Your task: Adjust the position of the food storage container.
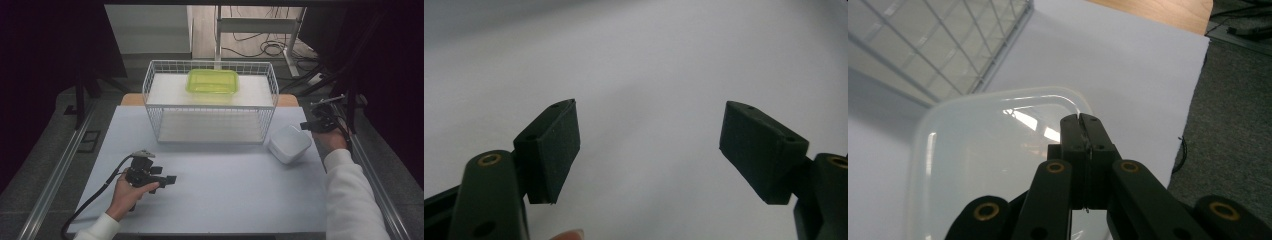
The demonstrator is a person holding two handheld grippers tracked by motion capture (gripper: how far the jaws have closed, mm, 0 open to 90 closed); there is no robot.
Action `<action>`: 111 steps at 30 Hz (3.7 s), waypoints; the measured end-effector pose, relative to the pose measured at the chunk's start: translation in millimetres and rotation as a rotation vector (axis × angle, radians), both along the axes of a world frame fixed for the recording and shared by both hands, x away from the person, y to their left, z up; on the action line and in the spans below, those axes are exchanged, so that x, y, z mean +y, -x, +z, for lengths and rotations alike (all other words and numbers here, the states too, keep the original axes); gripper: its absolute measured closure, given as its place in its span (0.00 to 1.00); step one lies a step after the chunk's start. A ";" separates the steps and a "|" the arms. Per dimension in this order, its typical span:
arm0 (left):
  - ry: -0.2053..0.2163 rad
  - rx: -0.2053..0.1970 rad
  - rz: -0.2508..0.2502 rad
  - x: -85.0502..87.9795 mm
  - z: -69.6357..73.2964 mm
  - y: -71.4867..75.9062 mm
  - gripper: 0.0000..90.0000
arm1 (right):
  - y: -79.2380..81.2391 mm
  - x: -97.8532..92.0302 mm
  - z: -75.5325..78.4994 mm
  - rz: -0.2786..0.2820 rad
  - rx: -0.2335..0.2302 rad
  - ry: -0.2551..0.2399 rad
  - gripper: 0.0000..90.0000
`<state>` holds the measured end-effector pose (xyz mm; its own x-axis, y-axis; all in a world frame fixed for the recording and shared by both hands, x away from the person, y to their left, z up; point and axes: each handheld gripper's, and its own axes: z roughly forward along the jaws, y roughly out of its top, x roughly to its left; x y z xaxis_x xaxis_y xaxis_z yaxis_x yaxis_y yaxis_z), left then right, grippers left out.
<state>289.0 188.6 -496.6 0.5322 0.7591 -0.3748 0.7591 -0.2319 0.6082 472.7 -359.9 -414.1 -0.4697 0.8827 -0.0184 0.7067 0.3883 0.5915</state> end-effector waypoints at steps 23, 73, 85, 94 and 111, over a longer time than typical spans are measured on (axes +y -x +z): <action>0.002 0.007 0.000 1.1 -2.5 -1.6 0.28 | -25.6 2.3 -20.0 0.046 0.019 0.141 0.99; 0.023 0.034 -0.004 -1.4 -7.9 -7.9 0.29 | 4.8 32.0 -33.0 0.167 0.081 0.141 0.99; 0.028 0.034 -0.012 0.6 -6.2 -8.8 0.29 | 27.4 55.6 -34.6 0.207 0.088 0.130 0.99; 0.032 0.023 -0.011 5.2 -1.5 -8.2 0.29 | 50.9 75.4 -34.6 0.192 0.097 0.147 0.99; 0.033 0.020 -0.002 5.8 2.4 -4.3 0.29 | 100.2 105.5 -38.5 0.168 0.095 0.114 0.99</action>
